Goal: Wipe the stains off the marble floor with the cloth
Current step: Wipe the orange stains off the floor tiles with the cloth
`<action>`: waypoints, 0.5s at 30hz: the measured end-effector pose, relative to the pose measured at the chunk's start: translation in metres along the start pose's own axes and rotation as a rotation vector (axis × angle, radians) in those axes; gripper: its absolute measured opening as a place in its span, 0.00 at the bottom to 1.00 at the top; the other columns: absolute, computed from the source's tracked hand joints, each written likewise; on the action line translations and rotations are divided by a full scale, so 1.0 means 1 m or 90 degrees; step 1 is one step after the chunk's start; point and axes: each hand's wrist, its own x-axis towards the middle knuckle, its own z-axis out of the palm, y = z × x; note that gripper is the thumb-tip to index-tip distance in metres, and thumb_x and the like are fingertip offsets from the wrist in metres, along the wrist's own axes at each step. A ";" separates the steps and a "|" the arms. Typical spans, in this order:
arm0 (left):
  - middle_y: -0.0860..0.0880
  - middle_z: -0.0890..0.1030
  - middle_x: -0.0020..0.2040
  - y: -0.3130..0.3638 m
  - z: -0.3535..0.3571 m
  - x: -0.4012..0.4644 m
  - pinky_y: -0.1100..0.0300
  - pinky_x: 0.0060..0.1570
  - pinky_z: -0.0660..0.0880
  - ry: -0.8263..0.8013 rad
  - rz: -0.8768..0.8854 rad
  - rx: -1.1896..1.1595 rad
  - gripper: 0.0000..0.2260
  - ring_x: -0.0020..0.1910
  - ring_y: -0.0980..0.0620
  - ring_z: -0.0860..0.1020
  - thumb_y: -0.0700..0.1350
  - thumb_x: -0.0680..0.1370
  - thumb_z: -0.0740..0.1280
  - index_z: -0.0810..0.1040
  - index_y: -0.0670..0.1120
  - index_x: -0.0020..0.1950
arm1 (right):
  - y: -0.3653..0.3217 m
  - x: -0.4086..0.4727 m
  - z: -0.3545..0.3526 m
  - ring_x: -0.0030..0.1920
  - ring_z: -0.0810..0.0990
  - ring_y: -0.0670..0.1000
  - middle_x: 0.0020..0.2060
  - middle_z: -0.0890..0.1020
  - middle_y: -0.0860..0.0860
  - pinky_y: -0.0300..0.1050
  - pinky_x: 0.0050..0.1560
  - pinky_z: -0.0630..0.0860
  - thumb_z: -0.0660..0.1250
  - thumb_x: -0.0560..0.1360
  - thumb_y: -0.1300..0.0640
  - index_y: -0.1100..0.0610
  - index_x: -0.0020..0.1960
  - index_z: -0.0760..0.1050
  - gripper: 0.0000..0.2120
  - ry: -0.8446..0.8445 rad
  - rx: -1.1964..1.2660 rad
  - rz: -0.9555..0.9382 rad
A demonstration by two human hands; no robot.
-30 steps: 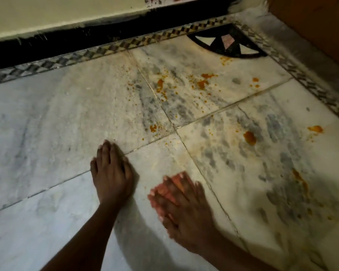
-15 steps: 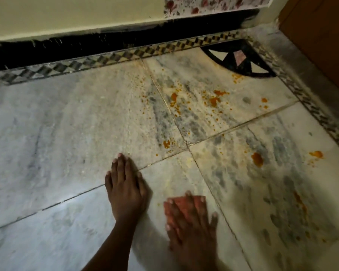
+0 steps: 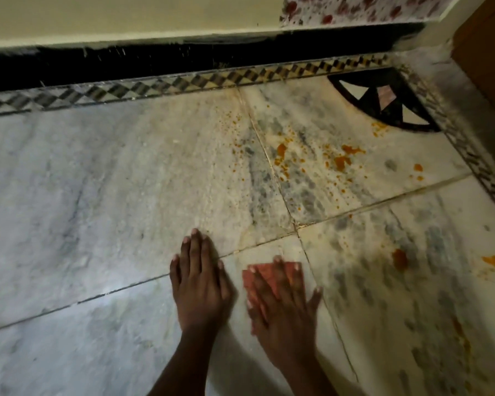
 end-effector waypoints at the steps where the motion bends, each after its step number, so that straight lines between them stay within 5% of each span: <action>1: 0.46 0.60 0.85 0.000 -0.001 0.000 0.42 0.80 0.58 0.001 0.002 -0.002 0.29 0.84 0.46 0.60 0.51 0.82 0.56 0.64 0.43 0.83 | 0.013 -0.003 0.000 0.86 0.51 0.60 0.86 0.56 0.48 0.77 0.77 0.51 0.53 0.82 0.34 0.32 0.82 0.55 0.29 0.005 0.010 0.039; 6: 0.46 0.57 0.86 0.000 0.003 -0.001 0.44 0.83 0.52 -0.011 0.010 -0.007 0.29 0.86 0.48 0.53 0.52 0.84 0.52 0.60 0.45 0.85 | 0.010 0.108 0.003 0.85 0.48 0.66 0.86 0.54 0.51 0.78 0.77 0.48 0.47 0.81 0.31 0.35 0.83 0.58 0.31 0.080 0.109 0.333; 9: 0.45 0.61 0.85 -0.005 0.004 0.001 0.44 0.83 0.55 0.018 0.023 -0.067 0.27 0.85 0.47 0.57 0.50 0.85 0.51 0.64 0.42 0.83 | -0.030 0.149 0.004 0.85 0.42 0.66 0.87 0.50 0.49 0.77 0.78 0.43 0.46 0.81 0.33 0.33 0.83 0.52 0.30 0.032 0.092 0.195; 12: 0.41 0.70 0.80 -0.004 -0.002 0.000 0.42 0.79 0.65 0.089 -0.028 -0.197 0.24 0.81 0.43 0.65 0.47 0.86 0.53 0.71 0.38 0.78 | -0.049 0.088 0.002 0.86 0.45 0.63 0.87 0.51 0.48 0.75 0.78 0.48 0.50 0.83 0.35 0.31 0.83 0.52 0.28 0.027 0.047 -0.031; 15: 0.43 0.68 0.81 -0.023 -0.012 0.010 0.44 0.79 0.65 0.026 0.019 -0.250 0.25 0.82 0.44 0.64 0.46 0.83 0.57 0.70 0.40 0.79 | -0.017 0.012 0.004 0.86 0.47 0.62 0.86 0.50 0.46 0.77 0.77 0.52 0.50 0.82 0.33 0.29 0.82 0.50 0.29 -0.007 0.034 -0.042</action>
